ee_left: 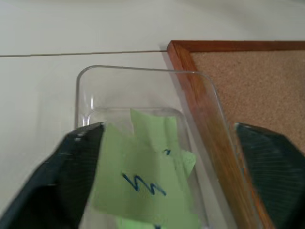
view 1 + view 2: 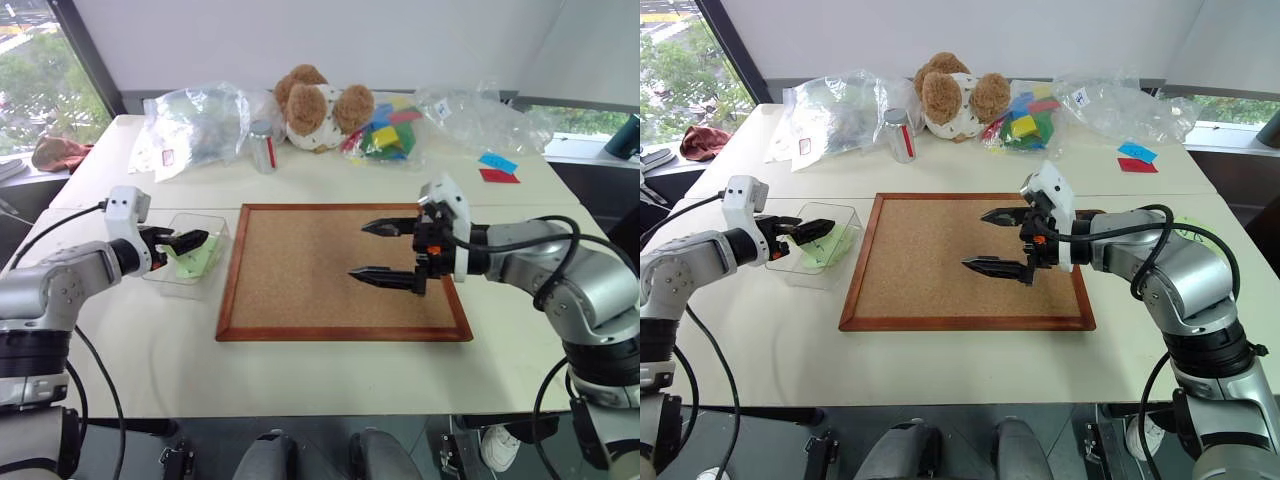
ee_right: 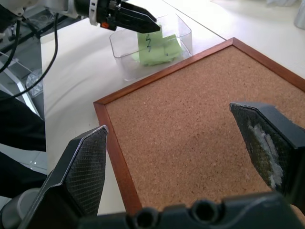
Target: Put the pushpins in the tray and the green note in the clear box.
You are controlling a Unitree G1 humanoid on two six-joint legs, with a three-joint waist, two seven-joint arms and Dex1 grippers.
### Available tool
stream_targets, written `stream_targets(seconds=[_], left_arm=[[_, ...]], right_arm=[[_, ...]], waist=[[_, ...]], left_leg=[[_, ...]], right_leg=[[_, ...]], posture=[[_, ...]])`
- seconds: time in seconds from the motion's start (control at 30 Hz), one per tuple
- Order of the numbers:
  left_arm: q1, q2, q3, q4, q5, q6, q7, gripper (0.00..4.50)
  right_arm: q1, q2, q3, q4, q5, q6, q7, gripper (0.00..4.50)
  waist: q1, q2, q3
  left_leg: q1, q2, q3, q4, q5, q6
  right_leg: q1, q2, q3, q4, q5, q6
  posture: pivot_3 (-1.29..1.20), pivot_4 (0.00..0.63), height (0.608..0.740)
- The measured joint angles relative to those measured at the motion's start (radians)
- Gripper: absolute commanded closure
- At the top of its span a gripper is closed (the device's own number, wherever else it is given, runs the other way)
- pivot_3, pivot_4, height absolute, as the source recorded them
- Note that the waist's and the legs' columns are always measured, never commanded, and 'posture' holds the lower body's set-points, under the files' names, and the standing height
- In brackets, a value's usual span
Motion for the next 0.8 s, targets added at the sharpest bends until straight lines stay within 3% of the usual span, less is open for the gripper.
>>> stream_targets(seconds=[0.47,0.8], left_arm=[[0.011,0.034,0.089,-0.159,0.008,0.030,-0.103,0.08],[-0.012,-0.005,0.097,-0.370,-0.096,0.048,-0.186,0.08]], right_arm=[[0.000,-0.010,0.000,0.012,-0.010,-0.010,0.013,0.00],[0.032,-0.057,-0.043,0.014,-0.010,-0.012,0.008,0.00]], waist=[[-0.011,0.000,0.000],[-0.010,0.000,0.000]], left_leg=[[0.000,0.000,0.000,0.001,0.000,0.000],[0.000,0.000,0.000,0.001,0.000,0.000]], right_leg=[[0.000,0.000,0.000,0.001,0.000,0.000],[0.001,0.000,0.000,0.001,0.000,0.000]], posture=[[0.00,0.150,0.740],[0.00,0.150,0.740]])
